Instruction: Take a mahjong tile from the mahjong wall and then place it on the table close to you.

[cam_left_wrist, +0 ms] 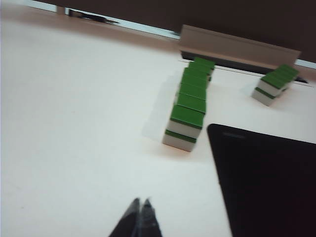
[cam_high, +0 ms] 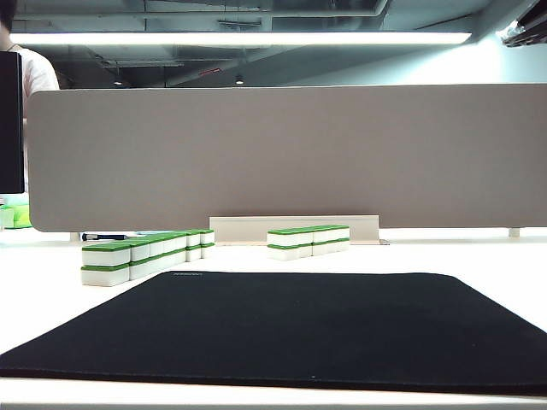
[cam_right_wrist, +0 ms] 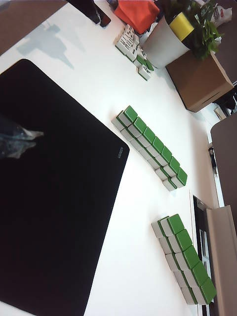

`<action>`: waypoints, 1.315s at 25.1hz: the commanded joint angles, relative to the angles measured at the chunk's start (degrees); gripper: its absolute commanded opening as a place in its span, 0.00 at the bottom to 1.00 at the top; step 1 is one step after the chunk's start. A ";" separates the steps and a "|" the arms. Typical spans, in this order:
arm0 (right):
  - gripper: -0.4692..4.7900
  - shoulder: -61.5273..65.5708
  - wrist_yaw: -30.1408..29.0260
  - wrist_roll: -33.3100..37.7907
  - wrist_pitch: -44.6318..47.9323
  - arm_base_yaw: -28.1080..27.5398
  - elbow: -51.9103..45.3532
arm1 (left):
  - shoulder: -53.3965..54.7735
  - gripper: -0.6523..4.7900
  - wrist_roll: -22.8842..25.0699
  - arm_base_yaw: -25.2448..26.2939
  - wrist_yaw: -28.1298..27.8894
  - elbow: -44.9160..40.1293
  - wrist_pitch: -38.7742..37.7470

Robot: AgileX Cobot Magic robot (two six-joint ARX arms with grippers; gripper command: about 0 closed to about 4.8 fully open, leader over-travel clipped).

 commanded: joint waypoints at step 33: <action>0.09 -0.11 -0.39 -0.20 -0.98 8.52 0.26 | 33.77 0.11 -0.68 -0.07 14.34 29.18 -9.60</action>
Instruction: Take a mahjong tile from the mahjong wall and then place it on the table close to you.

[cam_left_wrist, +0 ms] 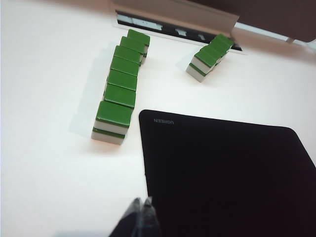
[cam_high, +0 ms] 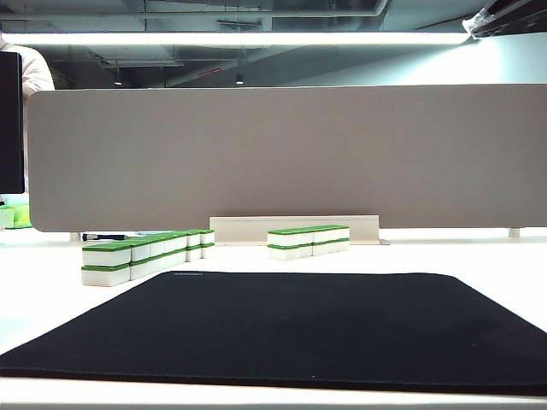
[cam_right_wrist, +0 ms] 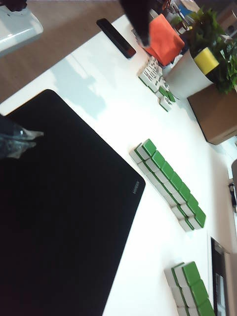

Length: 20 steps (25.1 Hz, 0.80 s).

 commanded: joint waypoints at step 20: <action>0.09 -0.04 -0.90 -0.42 -1.86 0.09 0.26 | 43.71 0.18 7.23 -1.75 -0.04 39.74 -19.39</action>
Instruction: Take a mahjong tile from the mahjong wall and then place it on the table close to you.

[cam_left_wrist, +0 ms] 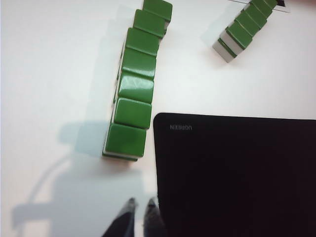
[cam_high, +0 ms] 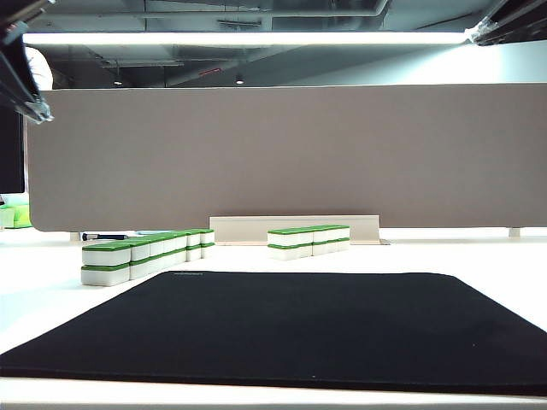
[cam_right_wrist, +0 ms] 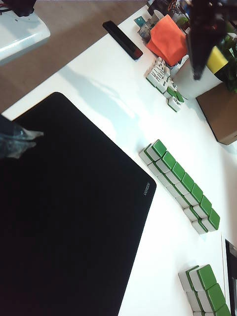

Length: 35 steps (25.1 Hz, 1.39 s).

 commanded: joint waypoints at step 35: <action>0.09 0.02 -0.42 -0.24 0.15 0.04 0.26 | 35.15 0.78 11.74 -12.00 -23.87 27.82 -21.44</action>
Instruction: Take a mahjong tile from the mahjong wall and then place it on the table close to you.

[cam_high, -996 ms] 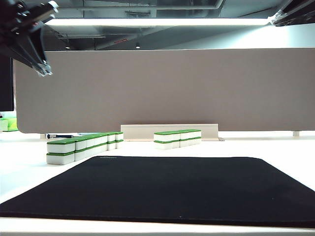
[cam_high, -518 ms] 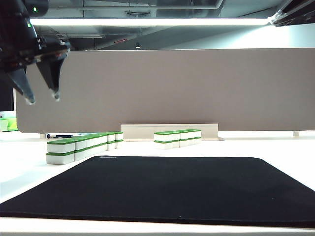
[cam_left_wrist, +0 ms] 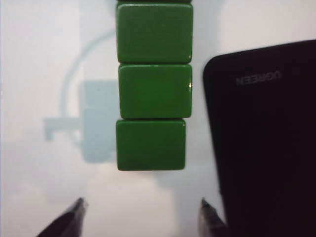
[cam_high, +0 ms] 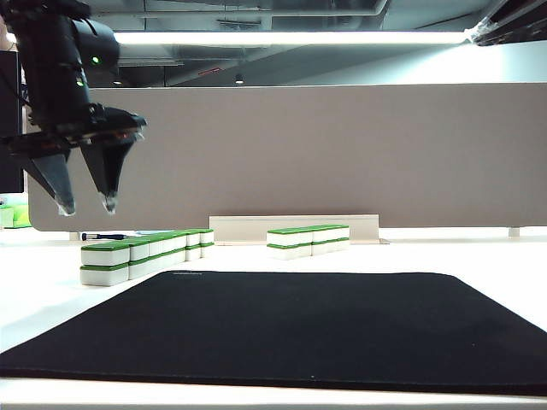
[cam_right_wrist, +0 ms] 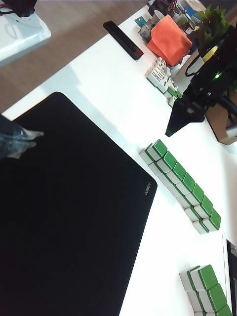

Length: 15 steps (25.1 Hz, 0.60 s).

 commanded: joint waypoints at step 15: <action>0.09 -0.02 -0.39 -0.20 0.22 0.02 0.26 | 8.55 0.80 0.70 -1.79 -2.01 0.07 5.38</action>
